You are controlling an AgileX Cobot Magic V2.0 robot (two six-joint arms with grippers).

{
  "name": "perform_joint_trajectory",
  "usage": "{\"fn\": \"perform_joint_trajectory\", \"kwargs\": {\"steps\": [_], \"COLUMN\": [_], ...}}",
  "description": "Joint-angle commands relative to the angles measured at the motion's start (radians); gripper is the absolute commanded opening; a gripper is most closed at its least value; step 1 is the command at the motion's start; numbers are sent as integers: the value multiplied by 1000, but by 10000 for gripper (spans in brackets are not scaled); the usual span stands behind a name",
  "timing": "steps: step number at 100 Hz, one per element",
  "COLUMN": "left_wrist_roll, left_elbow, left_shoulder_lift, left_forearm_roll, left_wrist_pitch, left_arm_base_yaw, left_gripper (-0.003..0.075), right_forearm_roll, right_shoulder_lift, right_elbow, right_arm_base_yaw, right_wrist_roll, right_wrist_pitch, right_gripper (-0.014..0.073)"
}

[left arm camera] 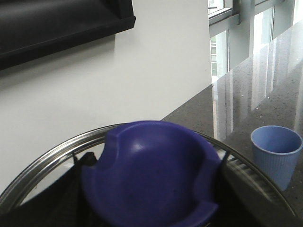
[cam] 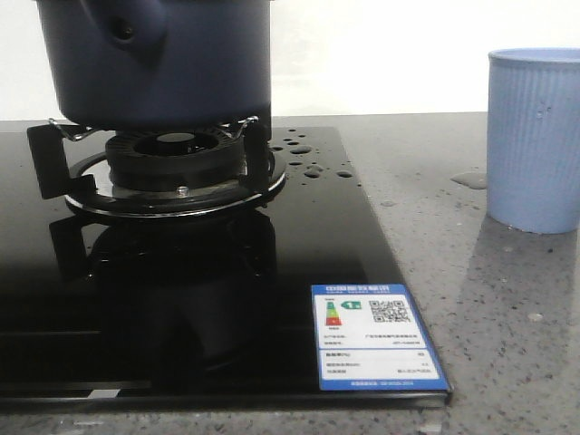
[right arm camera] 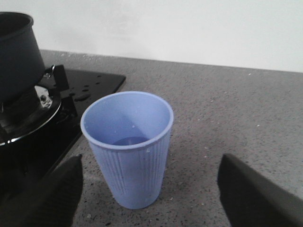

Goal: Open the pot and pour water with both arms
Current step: 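Close the right gripper around the light blue ribbed cup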

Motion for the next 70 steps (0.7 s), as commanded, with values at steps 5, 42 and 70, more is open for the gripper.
{"fn": "perform_joint_trajectory", "kwargs": {"steps": [5, 42, 70], "left_wrist_roll": [-11, -11, -11], "left_elbow": [11, 20, 20], "left_shoulder_lift": [-35, -44, -44], "left_forearm_roll": [-78, -161, -161], "left_wrist_pitch": [-62, -60, -35], "left_arm_base_yaw": [1, 1, 1], "left_gripper": [232, 232, 232], "right_forearm_roll": [27, 27, 27], "right_shoulder_lift": [61, 280, 431], "right_elbow": [-61, -73, -73], "right_arm_base_yaw": [31, 145, 240], "right_wrist_roll": [-38, -58, -58], "right_wrist_pitch": [-52, -190, -407], "right_gripper": [570, 570, 570]}}
